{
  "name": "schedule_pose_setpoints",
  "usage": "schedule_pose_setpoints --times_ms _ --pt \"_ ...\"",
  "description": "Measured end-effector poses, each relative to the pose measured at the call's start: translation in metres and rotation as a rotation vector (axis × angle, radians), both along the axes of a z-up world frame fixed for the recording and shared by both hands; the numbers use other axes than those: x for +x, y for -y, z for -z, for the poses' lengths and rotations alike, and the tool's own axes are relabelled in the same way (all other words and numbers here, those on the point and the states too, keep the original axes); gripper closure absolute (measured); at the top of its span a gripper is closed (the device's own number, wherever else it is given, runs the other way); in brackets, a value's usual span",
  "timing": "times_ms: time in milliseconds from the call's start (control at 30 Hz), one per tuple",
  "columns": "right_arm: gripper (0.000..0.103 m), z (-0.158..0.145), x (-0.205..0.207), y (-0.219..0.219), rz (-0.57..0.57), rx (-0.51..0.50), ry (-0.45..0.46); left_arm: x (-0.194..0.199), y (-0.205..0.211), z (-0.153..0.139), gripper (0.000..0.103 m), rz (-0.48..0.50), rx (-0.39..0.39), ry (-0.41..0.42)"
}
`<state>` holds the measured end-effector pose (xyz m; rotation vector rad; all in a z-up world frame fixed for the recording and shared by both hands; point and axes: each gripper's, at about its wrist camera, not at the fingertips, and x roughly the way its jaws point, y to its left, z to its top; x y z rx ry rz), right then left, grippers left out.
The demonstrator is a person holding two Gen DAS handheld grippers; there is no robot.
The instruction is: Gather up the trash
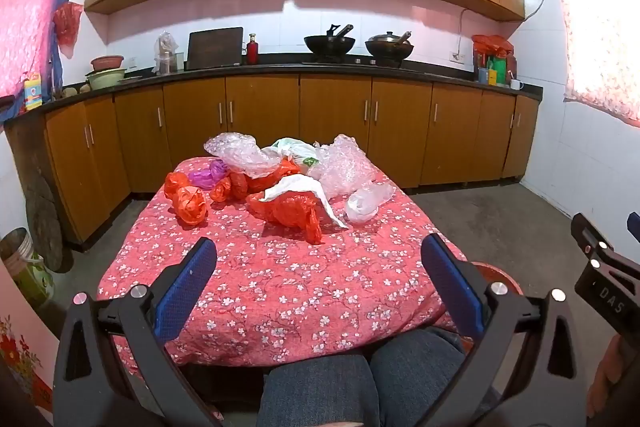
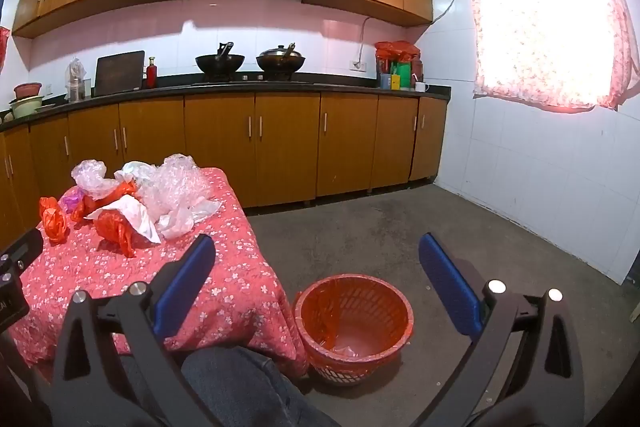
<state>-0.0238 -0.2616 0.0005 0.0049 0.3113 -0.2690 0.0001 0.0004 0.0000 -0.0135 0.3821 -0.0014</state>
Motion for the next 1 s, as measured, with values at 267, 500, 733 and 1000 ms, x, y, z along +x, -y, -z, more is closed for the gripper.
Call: schedule_pose_setpoints --times_ms 267,500,733,1000 --pt "0.004 -0.0005 -0.0005 0.0013 0.003 0.003 0.001 -0.0002 -0.0007 -0.0005 0.002 0.001 0.002 0.001" --pt "0.004 0.0001 -0.0003 -0.0004 0.0 -0.002 -0.001 0.0001 0.0001 0.0 0.002 0.0 0.002 -0.001" --pt "0.004 0.0005 -0.0003 -0.0001 0.0 -0.002 -0.001 0.0 0.0001 0.0 0.002 0.0 0.003 -0.001" --pt "0.004 0.0008 -0.0004 0.0003 0.0 -0.001 -0.001 0.0 0.0001 0.0 0.002 0.0 0.004 0.0"
